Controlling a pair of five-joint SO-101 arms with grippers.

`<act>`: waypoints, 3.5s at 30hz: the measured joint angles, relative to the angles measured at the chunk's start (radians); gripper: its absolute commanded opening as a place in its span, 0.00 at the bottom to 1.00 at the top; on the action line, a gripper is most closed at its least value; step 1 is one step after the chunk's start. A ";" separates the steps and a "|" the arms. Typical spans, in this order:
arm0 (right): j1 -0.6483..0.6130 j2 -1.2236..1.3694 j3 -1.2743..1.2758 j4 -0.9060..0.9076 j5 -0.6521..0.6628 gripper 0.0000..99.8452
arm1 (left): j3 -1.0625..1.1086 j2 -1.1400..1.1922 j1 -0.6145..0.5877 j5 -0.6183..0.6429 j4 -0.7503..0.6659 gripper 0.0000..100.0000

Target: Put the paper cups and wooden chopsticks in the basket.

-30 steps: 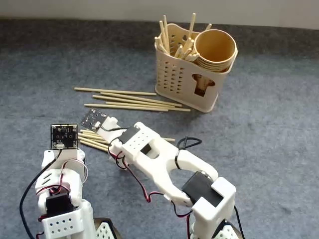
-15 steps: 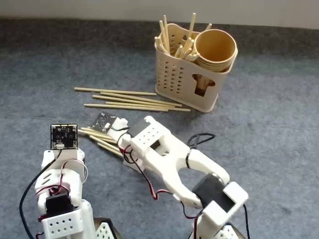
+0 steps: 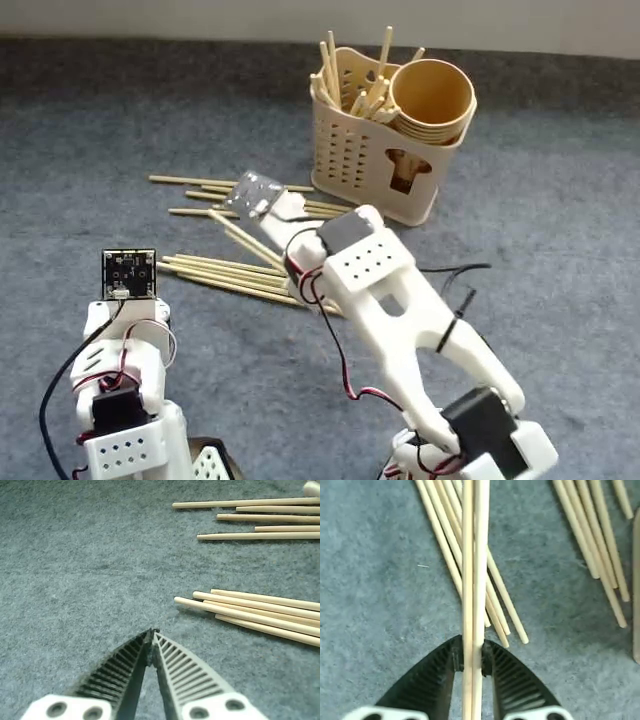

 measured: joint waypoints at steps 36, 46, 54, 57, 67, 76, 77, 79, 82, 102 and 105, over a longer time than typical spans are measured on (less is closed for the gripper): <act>0.206 -0.532 0.000 -0.718 -0.284 0.01 | 0.000 0.000 0.000 0.000 0.000 0.01; 0.233 -0.299 0.000 -1.163 -0.284 0.01 | 0.000 0.000 0.000 0.000 0.000 0.01; 0.299 -0.075 0.002 -1.501 -0.287 0.01 | 0.000 0.000 0.000 0.000 0.000 0.01; 0.319 -0.026 0.002 -1.522 -0.287 0.01 | 0.000 0.000 0.000 0.000 0.000 0.01; 0.347 0.046 0.002 -1.530 -0.287 0.12 | 0.000 0.000 0.000 0.000 0.000 0.01; 0.347 0.046 0.002 -1.481 -0.287 0.14 | 0.000 0.000 0.000 0.000 0.000 0.01; 0.347 0.046 0.002 -1.481 -0.287 0.14 | 0.000 0.000 0.000 0.000 0.000 0.01; 0.347 0.046 0.002 -1.479 -0.287 0.14 | 0.000 0.000 0.000 0.000 0.000 0.01; 0.347 0.040 0.002 -1.478 -0.287 0.14 | 0.000 0.000 0.000 0.000 0.000 0.01; 0.218 -0.433 -0.080 -0.671 -0.287 0.13 | 0.000 0.000 0.000 0.000 0.000 0.01; 0.169 -0.448 -0.123 -0.526 -0.287 0.13 | 0.000 0.000 0.000 0.000 0.000 0.01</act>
